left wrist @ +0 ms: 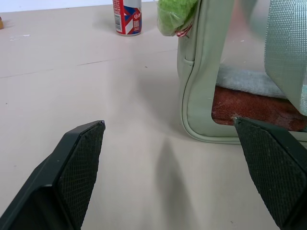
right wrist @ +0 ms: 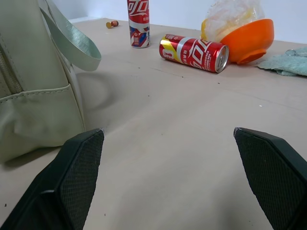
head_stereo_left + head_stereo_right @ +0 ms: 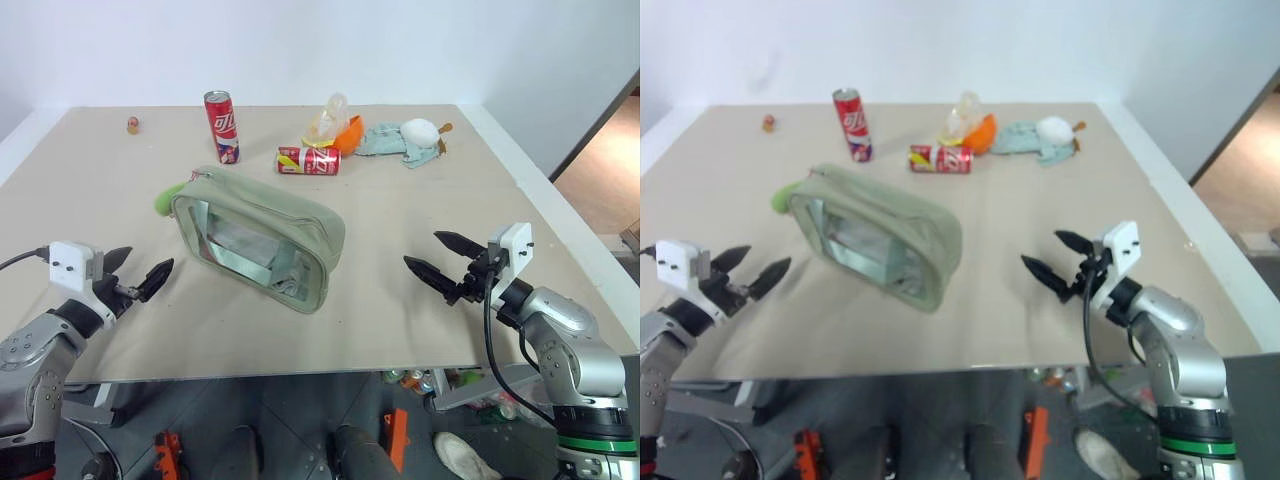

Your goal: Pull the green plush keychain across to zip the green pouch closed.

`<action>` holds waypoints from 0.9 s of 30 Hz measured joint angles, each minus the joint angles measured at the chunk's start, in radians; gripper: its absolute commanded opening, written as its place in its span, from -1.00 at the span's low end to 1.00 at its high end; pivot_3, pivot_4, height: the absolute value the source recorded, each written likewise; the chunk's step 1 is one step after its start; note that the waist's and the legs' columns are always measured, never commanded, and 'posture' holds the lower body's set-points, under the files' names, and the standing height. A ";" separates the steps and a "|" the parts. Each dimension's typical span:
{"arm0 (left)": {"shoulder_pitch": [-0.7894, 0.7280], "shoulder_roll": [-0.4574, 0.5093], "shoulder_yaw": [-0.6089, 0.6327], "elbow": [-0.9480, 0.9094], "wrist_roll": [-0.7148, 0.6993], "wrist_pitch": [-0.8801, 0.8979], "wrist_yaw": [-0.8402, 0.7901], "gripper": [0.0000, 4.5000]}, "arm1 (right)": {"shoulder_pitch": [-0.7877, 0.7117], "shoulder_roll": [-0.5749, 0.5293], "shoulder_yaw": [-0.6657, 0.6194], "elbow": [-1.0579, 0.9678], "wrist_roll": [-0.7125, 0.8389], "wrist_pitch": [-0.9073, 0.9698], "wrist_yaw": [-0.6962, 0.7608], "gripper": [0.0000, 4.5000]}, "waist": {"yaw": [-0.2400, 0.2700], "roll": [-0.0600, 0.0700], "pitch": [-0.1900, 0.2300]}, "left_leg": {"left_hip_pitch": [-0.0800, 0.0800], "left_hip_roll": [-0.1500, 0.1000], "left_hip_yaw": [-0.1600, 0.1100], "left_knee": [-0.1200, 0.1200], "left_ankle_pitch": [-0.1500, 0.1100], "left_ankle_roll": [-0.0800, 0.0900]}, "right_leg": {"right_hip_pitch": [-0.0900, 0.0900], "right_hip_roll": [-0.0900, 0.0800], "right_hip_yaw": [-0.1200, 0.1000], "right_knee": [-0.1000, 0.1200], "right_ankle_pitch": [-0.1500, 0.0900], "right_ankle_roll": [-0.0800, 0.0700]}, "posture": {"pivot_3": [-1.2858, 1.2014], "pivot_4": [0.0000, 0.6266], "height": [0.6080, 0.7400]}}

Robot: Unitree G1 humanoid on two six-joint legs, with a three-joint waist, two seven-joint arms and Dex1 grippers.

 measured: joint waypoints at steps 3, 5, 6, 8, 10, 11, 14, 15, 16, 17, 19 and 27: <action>-0.005 -0.001 0.000 0.000 -0.004 0.000 -0.001 0.98 | -0.007 0.000 0.002 0.007 -0.001 0.000 0.003 0.99 | 0.000 0.000 0.000 | 0.000 0.000 0.000 0.000 0.000 0.000 | 0.000 0.000 0.000 0.000 0.000 0.000 | 0.03 -0.52 1.00; -0.023 -0.004 -0.001 -0.002 -0.015 0.000 -0.001 0.98 | -0.027 0.000 0.007 0.020 -0.001 0.000 0.005 0.99 | 0.000 0.000 0.000 | 0.000 0.000 0.000 0.000 0.000 0.000 | 0.000 0.000 0.000 0.000 0.000 0.000 | 0.03 -0.52 1.00; -0.029 -0.004 -0.001 -0.005 -0.027 0.001 -0.003 0.98 | -0.032 0.000 0.009 0.020 -0.001 -0.001 0.006 0.99 | 0.000 0.000 0.000 | 0.000 0.000 0.000 0.000 0.000 0.000 | 0.000 0.000 0.000 0.000 0.000 0.000 | 0.03 -0.52 1.00; -0.030 -0.004 -0.001 -0.010 -0.036 0.001 -0.008 0.98 | -0.034 0.000 0.013 0.021 -0.002 -0.001 0.009 0.99 | 0.000 0.000 0.000 | 0.000 0.000 0.001 0.000 0.000 0.000 | 0.000 0.000 0.000 0.000 0.000 0.000 | 0.03 -0.52 1.00; -0.030 -0.004 -0.001 -0.010 -0.041 0.003 -0.009 0.98 | -0.034 -0.001 0.018 0.022 -0.002 -0.001 0.015 0.99 | 0.000 0.000 0.000 | 0.000 0.000 0.000 0.000 0.000 0.000 | 0.000 0.000 0.000 0.000 0.002 0.003 | 0.03 -0.52 1.00; -0.030 -0.004 -0.001 -0.011 -0.046 0.004 -0.010 0.98 | -0.034 -0.001 0.022 0.022 -0.002 -0.001 0.017 0.99 | 0.000 0.000 0.000 | 0.000 0.000 0.000 0.000 0.000 0.000 | 0.000 0.000 0.000 0.000 0.002 0.003 | 0.03 -0.52 1.00; -0.016 0.001 0.001 -0.039 -0.068 0.020 -0.025 0.98 | -0.042 -0.002 0.027 0.022 -0.002 0.001 0.022 0.99 | 0.000 0.000 0.000 | 0.000 0.000 0.000 0.000 0.000 0.000 | 0.000 0.000 0.000 0.000 0.002 0.004 | 0.03 -0.52 1.00; -0.005 0.008 0.004 -0.056 -0.085 0.031 -0.040 0.98 | -0.049 -0.005 0.030 0.022 0.000 0.005 0.026 0.99 | 0.000 0.000 0.000 | 0.000 0.000 0.001 0.000 0.000 0.000 | 0.000 0.000 0.000 0.000 0.002 0.004 | 0.03 -0.52 1.00; 0.027 0.040 0.005 -0.097 -0.118 0.056 -0.077 0.98 | -0.061 -0.013 0.033 0.019 0.005 0.016 0.036 0.99 | -0.002 -0.001 0.000 | 0.000 0.001 0.001 -0.001 0.000 0.000 | -0.001 0.000 0.000 0.000 0.002 0.003 | 0.03 -0.52 1.00; 0.053 0.070 0.008 -0.137 -0.149 0.079 -0.111 0.98 | -0.071 -0.023 0.034 0.014 0.016 0.031 0.044 0.99 | -0.003 -0.001 0.001 | 0.000 0.001 0.001 -0.001 -0.001 0.000 | -0.001 0.000 0.000 0.000 0.002 0.003 | 0.03 -0.52 1.00; 0.097 0.133 0.025 -0.230 -0.247 0.143 -0.174 0.98 | -0.115 -0.031 0.040 -0.011 0.053 0.087 0.053 0.99 | -0.005 -0.001 0.002 | 0.000 0.002 0.002 -0.001 -0.001 -0.001 | -0.002 0.000 0.000 0.000 0.000 -0.001 | 0.03 -0.52 1.00; 0.101 0.271 -0.011 -0.458 -0.505 0.301 -0.292 0.98 | -0.378 0.012 0.202 -0.017 0.125 0.215 0.125 0.99 | -0.001 0.001 0.003 | 0.003 0.004 0.002 -0.001 -0.001 -0.001 | 0.000 0.002 0.000 0.000 0.000 -0.005 | 0.03 -0.52 1.00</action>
